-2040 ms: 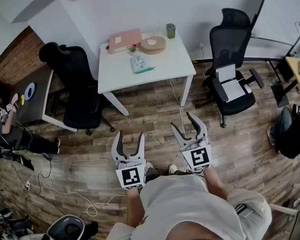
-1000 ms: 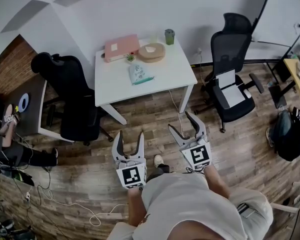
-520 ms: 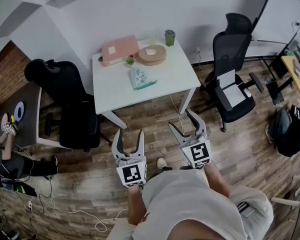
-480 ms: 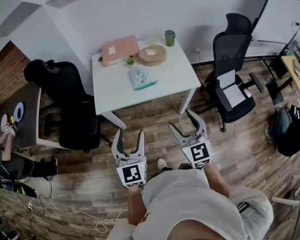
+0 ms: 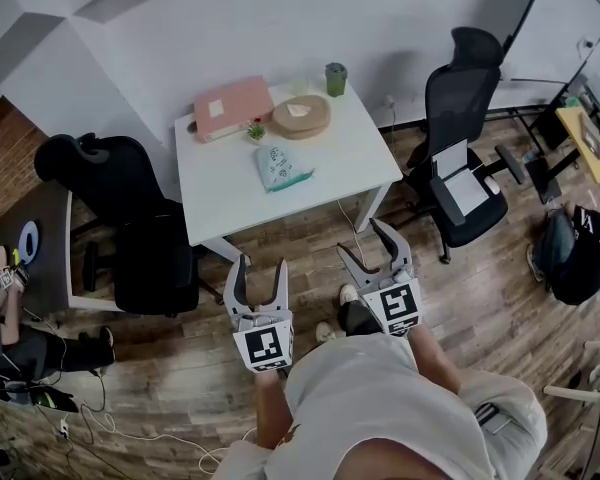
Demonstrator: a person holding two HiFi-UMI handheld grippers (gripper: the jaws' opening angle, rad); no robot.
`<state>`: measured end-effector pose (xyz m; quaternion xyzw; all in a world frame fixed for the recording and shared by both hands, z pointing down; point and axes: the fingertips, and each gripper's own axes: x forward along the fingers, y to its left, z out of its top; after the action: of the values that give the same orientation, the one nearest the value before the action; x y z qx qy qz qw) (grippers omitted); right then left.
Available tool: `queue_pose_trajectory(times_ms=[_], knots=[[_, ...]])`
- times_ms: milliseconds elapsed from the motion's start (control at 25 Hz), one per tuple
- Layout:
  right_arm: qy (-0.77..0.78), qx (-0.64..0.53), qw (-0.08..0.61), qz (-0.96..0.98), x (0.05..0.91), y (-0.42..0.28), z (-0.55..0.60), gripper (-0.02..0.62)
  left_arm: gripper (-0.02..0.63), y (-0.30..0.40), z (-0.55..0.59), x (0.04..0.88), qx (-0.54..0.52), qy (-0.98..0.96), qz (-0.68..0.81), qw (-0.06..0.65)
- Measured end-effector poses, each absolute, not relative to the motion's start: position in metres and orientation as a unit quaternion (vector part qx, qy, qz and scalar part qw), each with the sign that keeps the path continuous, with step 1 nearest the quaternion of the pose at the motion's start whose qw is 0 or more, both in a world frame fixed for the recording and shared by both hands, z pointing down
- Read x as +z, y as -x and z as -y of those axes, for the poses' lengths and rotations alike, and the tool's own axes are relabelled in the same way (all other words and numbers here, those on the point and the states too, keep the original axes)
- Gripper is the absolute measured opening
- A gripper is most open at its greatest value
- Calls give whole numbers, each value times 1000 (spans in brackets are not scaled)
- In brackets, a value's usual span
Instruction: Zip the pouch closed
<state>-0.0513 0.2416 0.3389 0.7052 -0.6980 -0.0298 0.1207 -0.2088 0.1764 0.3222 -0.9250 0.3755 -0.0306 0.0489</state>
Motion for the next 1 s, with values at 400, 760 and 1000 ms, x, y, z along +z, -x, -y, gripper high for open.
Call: queue_pose_trajectory(times_ms=[400, 760, 1000], knots=[[-702, -21, 120, 702, 347, 22, -188, 307, 281, 184, -126, 327, -40, 922, -383, 47], [-689, -21, 109, 716, 343, -20, -133, 305, 278, 149, -77, 317, -38, 911, -408, 50], [-678, -19, 101, 728, 338, -56, -93, 304, 278, 114, -43, 312, -45, 904, -423, 53]])
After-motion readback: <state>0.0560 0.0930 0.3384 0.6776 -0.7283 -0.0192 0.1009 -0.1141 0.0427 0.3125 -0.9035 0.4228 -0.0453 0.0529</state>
